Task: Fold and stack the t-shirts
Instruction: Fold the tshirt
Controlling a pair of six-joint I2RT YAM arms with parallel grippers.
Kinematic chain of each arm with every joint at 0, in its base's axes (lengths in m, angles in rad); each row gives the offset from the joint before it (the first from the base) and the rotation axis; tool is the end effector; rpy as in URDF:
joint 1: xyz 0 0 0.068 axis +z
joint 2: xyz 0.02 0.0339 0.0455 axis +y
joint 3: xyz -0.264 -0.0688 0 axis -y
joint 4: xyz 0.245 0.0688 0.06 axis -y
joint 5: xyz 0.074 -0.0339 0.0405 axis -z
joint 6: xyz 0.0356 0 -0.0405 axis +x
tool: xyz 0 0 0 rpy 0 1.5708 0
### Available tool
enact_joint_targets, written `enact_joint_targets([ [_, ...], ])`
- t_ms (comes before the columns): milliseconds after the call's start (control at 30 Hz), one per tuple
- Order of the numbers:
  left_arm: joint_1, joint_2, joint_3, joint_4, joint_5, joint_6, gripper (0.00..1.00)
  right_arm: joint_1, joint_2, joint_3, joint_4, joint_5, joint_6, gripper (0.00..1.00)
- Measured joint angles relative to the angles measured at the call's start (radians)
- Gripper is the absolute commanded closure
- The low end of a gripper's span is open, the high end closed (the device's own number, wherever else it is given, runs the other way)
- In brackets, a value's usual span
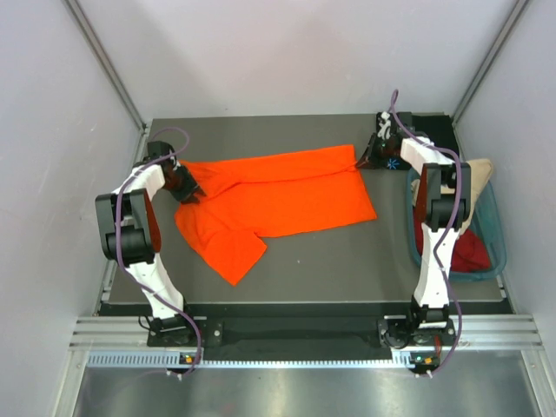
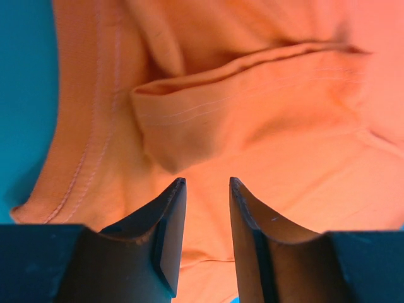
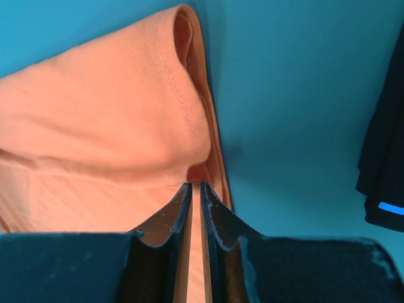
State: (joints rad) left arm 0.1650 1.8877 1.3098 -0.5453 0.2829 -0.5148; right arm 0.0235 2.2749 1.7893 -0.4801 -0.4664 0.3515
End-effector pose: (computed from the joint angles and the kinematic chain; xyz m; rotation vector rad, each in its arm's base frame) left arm 0.3835 0.0538 0.1832 -0.8205 2.5837 -0.4873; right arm 0.4953 0.0277 0.1664 0.2286 2.5336 0.7396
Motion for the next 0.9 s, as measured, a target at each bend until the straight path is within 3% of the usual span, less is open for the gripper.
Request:
enact_joint_targets([
  [400,0.000,-0.001,0.055,0.056,0.096,-0.032,0.64,0.017,-0.029,0.051,0.016,-0.053,0.092,0.89],
  [600,0.000,-0.001,0.067,0.054,0.105,-0.037,0.64,0.023,-0.029,-0.004,0.072,-0.091,0.149,0.90],
  [900,-0.001,0.003,0.124,0.041,0.113,-0.002,0.51,0.019,-0.021,-0.147,0.101,-0.104,0.175,0.91],
])
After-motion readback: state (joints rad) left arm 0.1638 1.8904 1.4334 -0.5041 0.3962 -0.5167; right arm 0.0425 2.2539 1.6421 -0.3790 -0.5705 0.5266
